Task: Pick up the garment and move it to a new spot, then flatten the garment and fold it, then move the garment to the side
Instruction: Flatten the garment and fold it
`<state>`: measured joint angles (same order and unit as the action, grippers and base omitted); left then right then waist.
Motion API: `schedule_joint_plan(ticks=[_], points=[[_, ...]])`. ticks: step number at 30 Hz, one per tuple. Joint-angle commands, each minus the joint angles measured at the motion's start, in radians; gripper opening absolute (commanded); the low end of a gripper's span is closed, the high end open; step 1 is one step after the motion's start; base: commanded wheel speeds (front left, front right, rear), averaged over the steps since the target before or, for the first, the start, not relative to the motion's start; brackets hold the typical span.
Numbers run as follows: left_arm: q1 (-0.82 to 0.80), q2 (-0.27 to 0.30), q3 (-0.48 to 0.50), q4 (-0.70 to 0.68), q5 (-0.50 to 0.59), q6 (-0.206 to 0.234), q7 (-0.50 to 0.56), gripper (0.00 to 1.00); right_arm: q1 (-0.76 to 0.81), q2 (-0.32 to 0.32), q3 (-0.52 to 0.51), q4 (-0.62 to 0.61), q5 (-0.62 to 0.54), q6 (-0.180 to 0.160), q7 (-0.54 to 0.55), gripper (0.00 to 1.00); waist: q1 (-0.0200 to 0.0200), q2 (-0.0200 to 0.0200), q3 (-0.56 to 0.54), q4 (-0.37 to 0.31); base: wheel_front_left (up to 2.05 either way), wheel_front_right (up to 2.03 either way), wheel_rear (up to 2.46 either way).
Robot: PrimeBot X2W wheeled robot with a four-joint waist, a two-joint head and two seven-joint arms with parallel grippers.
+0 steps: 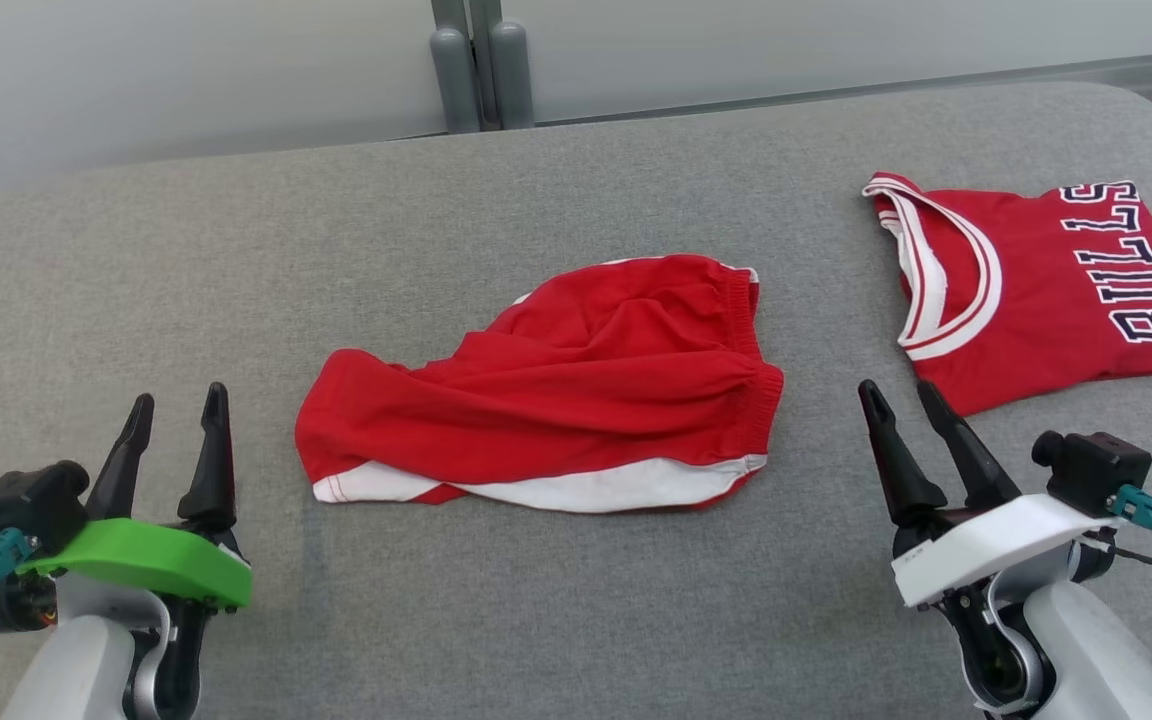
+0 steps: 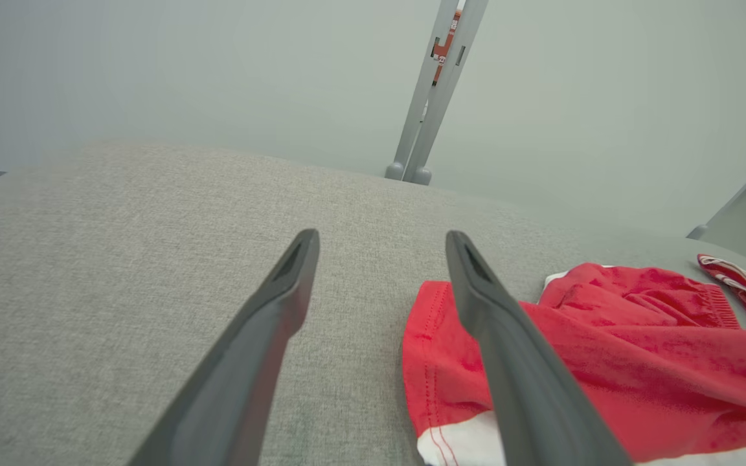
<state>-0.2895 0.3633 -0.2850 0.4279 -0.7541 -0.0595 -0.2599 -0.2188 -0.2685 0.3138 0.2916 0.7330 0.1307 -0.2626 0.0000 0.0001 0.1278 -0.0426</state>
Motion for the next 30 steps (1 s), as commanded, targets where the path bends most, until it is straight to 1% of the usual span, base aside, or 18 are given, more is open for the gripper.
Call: schedule_joint_plan(ticks=[1,5,8,12,18,24,30], points=[[0.043,0.000,0.025,-0.061,0.056,0.026,-0.005,1.00,0.030,0.002,-0.014,-0.007,-0.011,0.000,-0.002,1.00,0.0000,-0.0001,-0.021,0.028,0.00,0.00,0.00],[0.161,-0.048,0.076,-0.213,0.165,0.057,-0.004,1.00,0.073,0.009,-0.048,-0.044,-0.044,0.000,-0.002,1.00,0.0000,-0.0001,-0.049,0.045,0.00,0.00,0.00],[0.245,-0.083,0.096,-0.272,0.227,0.048,-0.005,1.00,0.128,0.010,-0.058,-0.054,-0.060,0.000,-0.002,1.00,0.0000,-0.0001,-0.090,0.054,0.00,0.00,0.00],[0.320,-0.127,0.124,-0.289,0.272,0.031,-0.005,1.00,0.170,0.001,-0.072,-0.075,-0.110,0.000,-0.002,1.00,0.0000,-0.0001,-0.127,0.059,0.00,0.00,0.00],[0.356,-0.168,0.168,-0.291,0.332,0.006,-0.005,1.00,0.204,0.038,-0.153,-0.160,-0.212,0.000,-0.002,1.00,0.0000,-0.0001,-0.141,0.050,0.00,0.00,0.00],[0.359,-0.198,0.207,-0.283,0.368,-0.013,-0.005,1.00,0.222,0.058,-0.177,-0.215,-0.306,0.000,-0.002,1.00,0.0000,-0.0001,-0.138,0.042,0.00,0.00,0.00],[0.354,-0.217,0.238,-0.280,0.395,-0.031,-0.005,1.00,0.229,0.074,-0.196,-0.212,-0.349,0.000,-0.002,1.00,0.0000,-0.0001,-0.133,0.037,0.00,0.00,0.00]])
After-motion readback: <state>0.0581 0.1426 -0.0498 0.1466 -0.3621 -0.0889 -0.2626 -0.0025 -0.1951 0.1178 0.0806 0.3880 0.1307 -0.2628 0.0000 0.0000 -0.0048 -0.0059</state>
